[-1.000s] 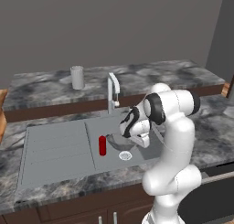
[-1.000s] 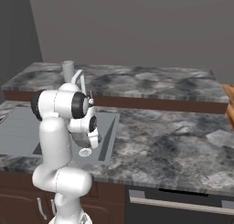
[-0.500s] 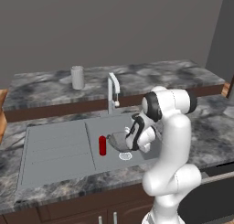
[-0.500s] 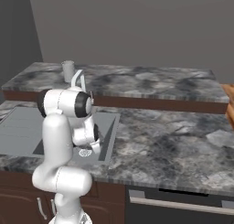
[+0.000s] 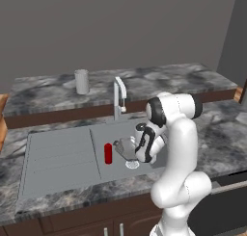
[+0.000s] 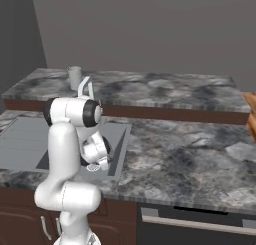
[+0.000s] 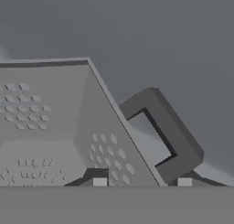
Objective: Pick the glass cup and colander and place them in the sink. Then turn on the water.
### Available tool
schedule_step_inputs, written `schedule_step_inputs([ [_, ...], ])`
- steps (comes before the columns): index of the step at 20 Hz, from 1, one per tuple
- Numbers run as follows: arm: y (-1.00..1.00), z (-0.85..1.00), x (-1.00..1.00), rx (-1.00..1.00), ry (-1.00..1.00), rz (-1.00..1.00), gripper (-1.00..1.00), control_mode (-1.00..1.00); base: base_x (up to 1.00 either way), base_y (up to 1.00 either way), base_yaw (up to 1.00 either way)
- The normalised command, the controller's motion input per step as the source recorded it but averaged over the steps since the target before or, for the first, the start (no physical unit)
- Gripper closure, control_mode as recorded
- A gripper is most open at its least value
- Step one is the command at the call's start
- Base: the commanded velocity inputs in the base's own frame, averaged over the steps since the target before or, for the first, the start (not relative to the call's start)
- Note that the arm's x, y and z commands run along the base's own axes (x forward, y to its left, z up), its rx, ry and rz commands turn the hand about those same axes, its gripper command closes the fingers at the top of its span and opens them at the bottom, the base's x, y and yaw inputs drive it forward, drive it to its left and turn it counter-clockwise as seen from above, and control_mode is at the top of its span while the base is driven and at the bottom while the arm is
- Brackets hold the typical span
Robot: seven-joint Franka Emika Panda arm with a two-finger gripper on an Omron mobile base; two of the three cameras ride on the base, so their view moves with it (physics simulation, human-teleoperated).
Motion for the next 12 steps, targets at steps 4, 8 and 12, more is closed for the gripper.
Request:
schedule_step_inputs([
  [4, 0.08, -0.35, 0.32, -0.05, 0.42, -0.04, 1.00, -1.00, 0.00, 0.00, 0.00],
  [8, 0.17, -0.34, 0.38, -0.09, 0.50, 0.00, -1.00, -1.00, 0.00, 0.00, 0.00],
  [12, 0.18, -0.42, 0.20, -0.10, 0.37, 0.00, -1.00, -1.00, 0.00, 0.00, 0.00],
])
